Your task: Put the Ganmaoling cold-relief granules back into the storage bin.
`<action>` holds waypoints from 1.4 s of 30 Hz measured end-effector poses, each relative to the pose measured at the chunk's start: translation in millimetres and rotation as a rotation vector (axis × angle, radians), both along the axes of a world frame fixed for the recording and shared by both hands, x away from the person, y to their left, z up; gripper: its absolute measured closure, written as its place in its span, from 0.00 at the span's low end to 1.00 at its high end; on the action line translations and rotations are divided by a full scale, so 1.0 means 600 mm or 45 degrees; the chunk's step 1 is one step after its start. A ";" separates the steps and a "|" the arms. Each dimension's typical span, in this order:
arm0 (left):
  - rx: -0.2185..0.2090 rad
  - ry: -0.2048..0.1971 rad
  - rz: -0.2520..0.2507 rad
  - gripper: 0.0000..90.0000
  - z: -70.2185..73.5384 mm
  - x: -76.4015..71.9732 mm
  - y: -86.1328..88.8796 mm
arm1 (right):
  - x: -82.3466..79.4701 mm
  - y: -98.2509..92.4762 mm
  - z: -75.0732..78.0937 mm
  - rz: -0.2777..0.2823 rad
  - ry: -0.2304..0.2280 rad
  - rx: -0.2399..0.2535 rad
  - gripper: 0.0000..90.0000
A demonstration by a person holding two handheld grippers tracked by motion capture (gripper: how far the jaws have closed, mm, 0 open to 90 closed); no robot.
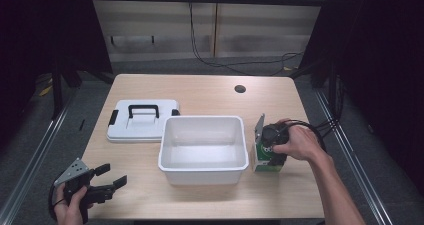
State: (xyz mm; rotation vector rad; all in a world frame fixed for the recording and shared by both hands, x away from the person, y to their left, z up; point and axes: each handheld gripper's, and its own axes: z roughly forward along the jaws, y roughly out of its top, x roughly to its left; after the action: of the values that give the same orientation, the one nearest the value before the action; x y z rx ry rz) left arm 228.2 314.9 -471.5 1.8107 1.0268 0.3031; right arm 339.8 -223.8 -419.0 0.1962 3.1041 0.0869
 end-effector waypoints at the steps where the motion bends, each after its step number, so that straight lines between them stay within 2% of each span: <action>1: 0.003 -0.001 0.001 0.18 0.000 0.000 0.000 | -0.001 -0.001 0.003 -0.011 0.003 0.001 0.17; 9: 0.003 -0.001 -0.002 0.18 0.000 0.000 0.000 | 0.002 0.000 0.017 -0.011 -0.015 0.013 0.17; 10: 0.002 -0.001 -0.001 0.18 0.000 0.000 0.000 | 0.001 0.001 0.019 -0.027 -0.009 0.012 0.17; 15: -0.001 -0.002 -0.004 0.18 0.000 0.000 0.000 | 0.001 0.003 0.026 -0.012 -0.004 0.012 0.17; 19: -0.004 -0.003 -0.003 0.18 0.000 -0.001 0.000 | -0.002 0.003 0.034 -0.029 0.023 0.007 0.17; 25: -0.004 -0.002 -0.007 0.18 0.000 0.000 0.000 | -0.002 0.002 0.045 -0.009 0.028 0.014 0.17; 30: -0.002 -0.002 -0.007 0.18 0.000 0.000 0.000 | -0.007 -0.002 0.060 -0.037 0.019 0.011 0.17; 35: -0.002 -0.003 -0.006 0.18 0.000 0.000 0.000 | -0.010 -0.007 0.079 -0.028 0.011 0.003 0.17; 37: -0.002 -0.003 -0.006 0.18 0.000 0.000 0.000 | -0.012 -0.008 0.085 -0.051 0.008 0.004 0.17; 42: -0.005 0.002 -0.005 0.18 0.000 0.000 0.000 | -0.010 -0.006 0.090 -0.055 0.013 0.003 0.17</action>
State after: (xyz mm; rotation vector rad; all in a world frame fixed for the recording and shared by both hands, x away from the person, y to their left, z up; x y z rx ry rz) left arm 228.2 314.8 -471.8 1.8099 1.0240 0.2968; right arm 333.9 -227.5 -364.8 0.2648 3.1081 0.0885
